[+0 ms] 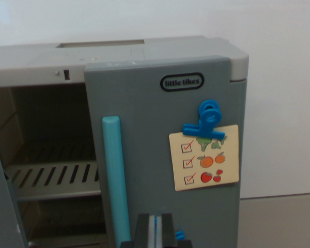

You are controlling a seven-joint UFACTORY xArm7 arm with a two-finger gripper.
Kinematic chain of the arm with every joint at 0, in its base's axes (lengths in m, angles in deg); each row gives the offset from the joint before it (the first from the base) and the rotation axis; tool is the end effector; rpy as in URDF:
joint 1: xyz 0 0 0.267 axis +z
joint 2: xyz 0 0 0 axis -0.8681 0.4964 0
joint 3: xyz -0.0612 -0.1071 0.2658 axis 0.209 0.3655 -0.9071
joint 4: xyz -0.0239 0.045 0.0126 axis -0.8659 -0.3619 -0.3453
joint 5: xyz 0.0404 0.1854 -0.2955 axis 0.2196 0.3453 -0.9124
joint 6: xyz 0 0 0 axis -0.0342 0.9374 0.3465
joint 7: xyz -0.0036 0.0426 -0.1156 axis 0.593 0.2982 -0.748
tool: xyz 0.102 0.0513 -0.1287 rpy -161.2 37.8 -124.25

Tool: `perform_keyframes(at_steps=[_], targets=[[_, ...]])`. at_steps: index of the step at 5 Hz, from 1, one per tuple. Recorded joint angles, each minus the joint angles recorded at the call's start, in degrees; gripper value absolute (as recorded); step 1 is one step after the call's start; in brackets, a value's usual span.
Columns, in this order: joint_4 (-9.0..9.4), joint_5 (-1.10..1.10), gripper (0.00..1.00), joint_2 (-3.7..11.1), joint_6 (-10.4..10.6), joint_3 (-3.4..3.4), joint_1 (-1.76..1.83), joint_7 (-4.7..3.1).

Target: Close fridge door

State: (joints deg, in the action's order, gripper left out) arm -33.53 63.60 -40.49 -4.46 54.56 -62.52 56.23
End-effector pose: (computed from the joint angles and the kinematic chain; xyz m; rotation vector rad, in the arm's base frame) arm 0.3632 -0.0118 0.5353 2.5641 -0.0753 1.7768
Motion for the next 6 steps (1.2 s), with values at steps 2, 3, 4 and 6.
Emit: perform_keyframes(at_steps=[2,3,4,6], targets=[[1.31,0.00,1.00,0.00,0.0,-0.03,0.00,0.00],[1.31,0.00,1.00,0.00,0.0,-0.03,0.00,0.00],[3.50,0.00,1.00,0.00,0.0,-1.06,0.00,0.00],[4.25,0.00,1.00,0.03,0.0,-4.26,0.00,0.00]])
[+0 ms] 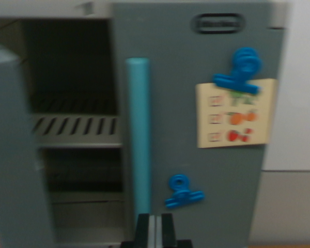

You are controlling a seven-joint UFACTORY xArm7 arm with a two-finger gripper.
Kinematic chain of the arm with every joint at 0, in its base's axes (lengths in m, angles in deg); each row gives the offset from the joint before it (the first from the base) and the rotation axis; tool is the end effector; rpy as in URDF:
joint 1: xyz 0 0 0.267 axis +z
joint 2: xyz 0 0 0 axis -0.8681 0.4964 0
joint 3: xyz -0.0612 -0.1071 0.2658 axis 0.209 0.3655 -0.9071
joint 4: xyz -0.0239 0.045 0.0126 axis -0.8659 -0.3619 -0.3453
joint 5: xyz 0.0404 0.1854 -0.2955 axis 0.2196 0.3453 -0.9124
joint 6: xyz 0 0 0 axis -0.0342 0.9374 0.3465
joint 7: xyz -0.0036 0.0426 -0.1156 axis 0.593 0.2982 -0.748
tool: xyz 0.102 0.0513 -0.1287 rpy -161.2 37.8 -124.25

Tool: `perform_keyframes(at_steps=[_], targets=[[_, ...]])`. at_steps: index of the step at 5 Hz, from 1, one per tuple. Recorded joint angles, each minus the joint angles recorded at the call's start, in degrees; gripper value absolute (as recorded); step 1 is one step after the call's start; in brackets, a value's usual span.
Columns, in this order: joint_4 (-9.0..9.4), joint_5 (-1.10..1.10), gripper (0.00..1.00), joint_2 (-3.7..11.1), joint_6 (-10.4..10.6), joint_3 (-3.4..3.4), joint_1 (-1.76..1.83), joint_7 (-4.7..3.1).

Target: Close fridge door

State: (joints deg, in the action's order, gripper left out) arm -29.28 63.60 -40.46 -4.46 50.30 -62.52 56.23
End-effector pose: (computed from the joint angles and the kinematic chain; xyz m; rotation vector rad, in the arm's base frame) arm 0.3695 0.0141 0.4888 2.5964 0.0201 1.6573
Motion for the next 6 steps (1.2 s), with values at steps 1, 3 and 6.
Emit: perform_keyframes(at_steps=[1,3,6], targets=[[0.00,0.00,1.00,0.00,0.0,0.00,0.00,0.00],[0.01,0.00,1.00,0.18,0.0,-3.77,0.00,0.00],[0.01,0.00,1.00,2.31,0.0,-11.03,0.00,0.00]])
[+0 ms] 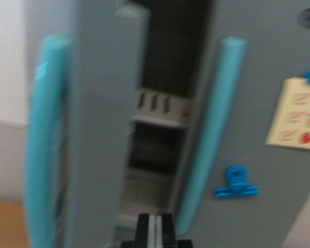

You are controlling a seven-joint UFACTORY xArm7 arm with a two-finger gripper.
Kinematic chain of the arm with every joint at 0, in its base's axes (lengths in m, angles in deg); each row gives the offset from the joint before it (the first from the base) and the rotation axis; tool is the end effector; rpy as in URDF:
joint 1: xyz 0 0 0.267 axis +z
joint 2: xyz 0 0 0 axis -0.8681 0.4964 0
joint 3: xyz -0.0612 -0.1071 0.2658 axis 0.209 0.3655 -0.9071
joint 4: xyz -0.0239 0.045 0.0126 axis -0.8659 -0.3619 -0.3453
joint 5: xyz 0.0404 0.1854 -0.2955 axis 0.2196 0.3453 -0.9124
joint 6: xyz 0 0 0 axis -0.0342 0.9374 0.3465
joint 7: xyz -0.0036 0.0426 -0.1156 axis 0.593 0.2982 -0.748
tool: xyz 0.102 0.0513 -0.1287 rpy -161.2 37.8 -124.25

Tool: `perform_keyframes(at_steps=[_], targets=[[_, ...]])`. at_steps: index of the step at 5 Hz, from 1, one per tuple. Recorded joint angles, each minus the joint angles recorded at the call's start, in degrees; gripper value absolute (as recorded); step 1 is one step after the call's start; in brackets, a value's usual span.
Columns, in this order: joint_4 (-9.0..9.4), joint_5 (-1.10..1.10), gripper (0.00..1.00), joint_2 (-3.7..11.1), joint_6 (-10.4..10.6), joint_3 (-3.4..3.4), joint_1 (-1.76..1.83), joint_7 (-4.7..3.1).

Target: Close fridge door

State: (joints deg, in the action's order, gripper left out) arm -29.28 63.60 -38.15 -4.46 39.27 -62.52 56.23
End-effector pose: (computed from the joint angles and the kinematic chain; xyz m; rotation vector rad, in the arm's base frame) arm 0.3754 0.0814 0.4629 2.5369 0.2647 1.5437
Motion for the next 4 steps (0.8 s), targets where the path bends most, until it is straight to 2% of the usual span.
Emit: perform_keyframes(at_steps=[1,2,3,4], targets=[[0.00,0.00,1.00,0.00,0.0,0.00,0.00,0.00],[0.00,0.00,1.00,2.06,0.0,-2.94,0.00,0.00],[0.00,0.00,1.00,2.06,0.0,-2.94,0.00,0.00],[-0.04,0.00,1.00,3.84,0.0,-5.39,0.00,0.00]])
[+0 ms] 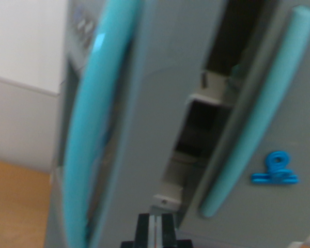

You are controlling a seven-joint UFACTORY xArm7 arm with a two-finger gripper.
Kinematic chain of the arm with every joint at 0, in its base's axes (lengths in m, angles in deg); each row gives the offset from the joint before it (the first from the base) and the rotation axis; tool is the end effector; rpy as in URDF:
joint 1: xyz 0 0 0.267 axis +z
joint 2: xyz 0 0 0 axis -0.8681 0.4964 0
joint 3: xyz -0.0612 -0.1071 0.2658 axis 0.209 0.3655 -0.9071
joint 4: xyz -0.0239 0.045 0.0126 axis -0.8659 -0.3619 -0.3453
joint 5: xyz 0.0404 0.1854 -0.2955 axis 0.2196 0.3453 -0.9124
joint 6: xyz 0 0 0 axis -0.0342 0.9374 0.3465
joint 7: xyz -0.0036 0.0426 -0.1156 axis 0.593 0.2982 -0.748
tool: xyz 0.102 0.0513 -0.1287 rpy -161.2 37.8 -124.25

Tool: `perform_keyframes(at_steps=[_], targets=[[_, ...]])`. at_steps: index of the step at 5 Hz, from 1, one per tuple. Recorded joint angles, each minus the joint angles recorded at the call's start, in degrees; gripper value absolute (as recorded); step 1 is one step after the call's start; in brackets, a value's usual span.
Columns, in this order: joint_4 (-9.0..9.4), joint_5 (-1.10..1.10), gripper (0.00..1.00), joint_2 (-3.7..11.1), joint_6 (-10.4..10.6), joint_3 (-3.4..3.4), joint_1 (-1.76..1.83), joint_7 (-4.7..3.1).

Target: Close fridge door

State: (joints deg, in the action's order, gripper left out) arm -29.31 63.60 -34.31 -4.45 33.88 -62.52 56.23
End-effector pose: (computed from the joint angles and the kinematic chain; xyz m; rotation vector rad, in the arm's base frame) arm 0.3835 0.1130 0.4289 2.5426 0.3875 1.4320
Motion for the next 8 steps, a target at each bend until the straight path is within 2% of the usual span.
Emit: perform_keyframes(at_steps=[1,2,3,4,5,6,7,8], targets=[[0.00,0.00,1.00,0.00,0.0,0.00,0.00,0.00],[-0.36,0.00,1.00,1.75,0.0,-2.00,0.00,0.00],[-0.36,0.00,1.00,1.75,0.0,-2.00,0.00,0.00],[-2.49,0.00,1.00,4.29,0.0,-3.43,0.00,0.00],[-2.49,0.00,1.00,4.29,0.0,-3.43,0.00,0.00],[-5.58,0.00,1.00,8.08,0.0,-4.27,0.00,0.00],[-5.58,0.00,1.00,8.08,0.0,-4.27,0.00,0.00],[-8.41,0.00,1.00,11.98,0.0,-4.66,0.00,0.00]])
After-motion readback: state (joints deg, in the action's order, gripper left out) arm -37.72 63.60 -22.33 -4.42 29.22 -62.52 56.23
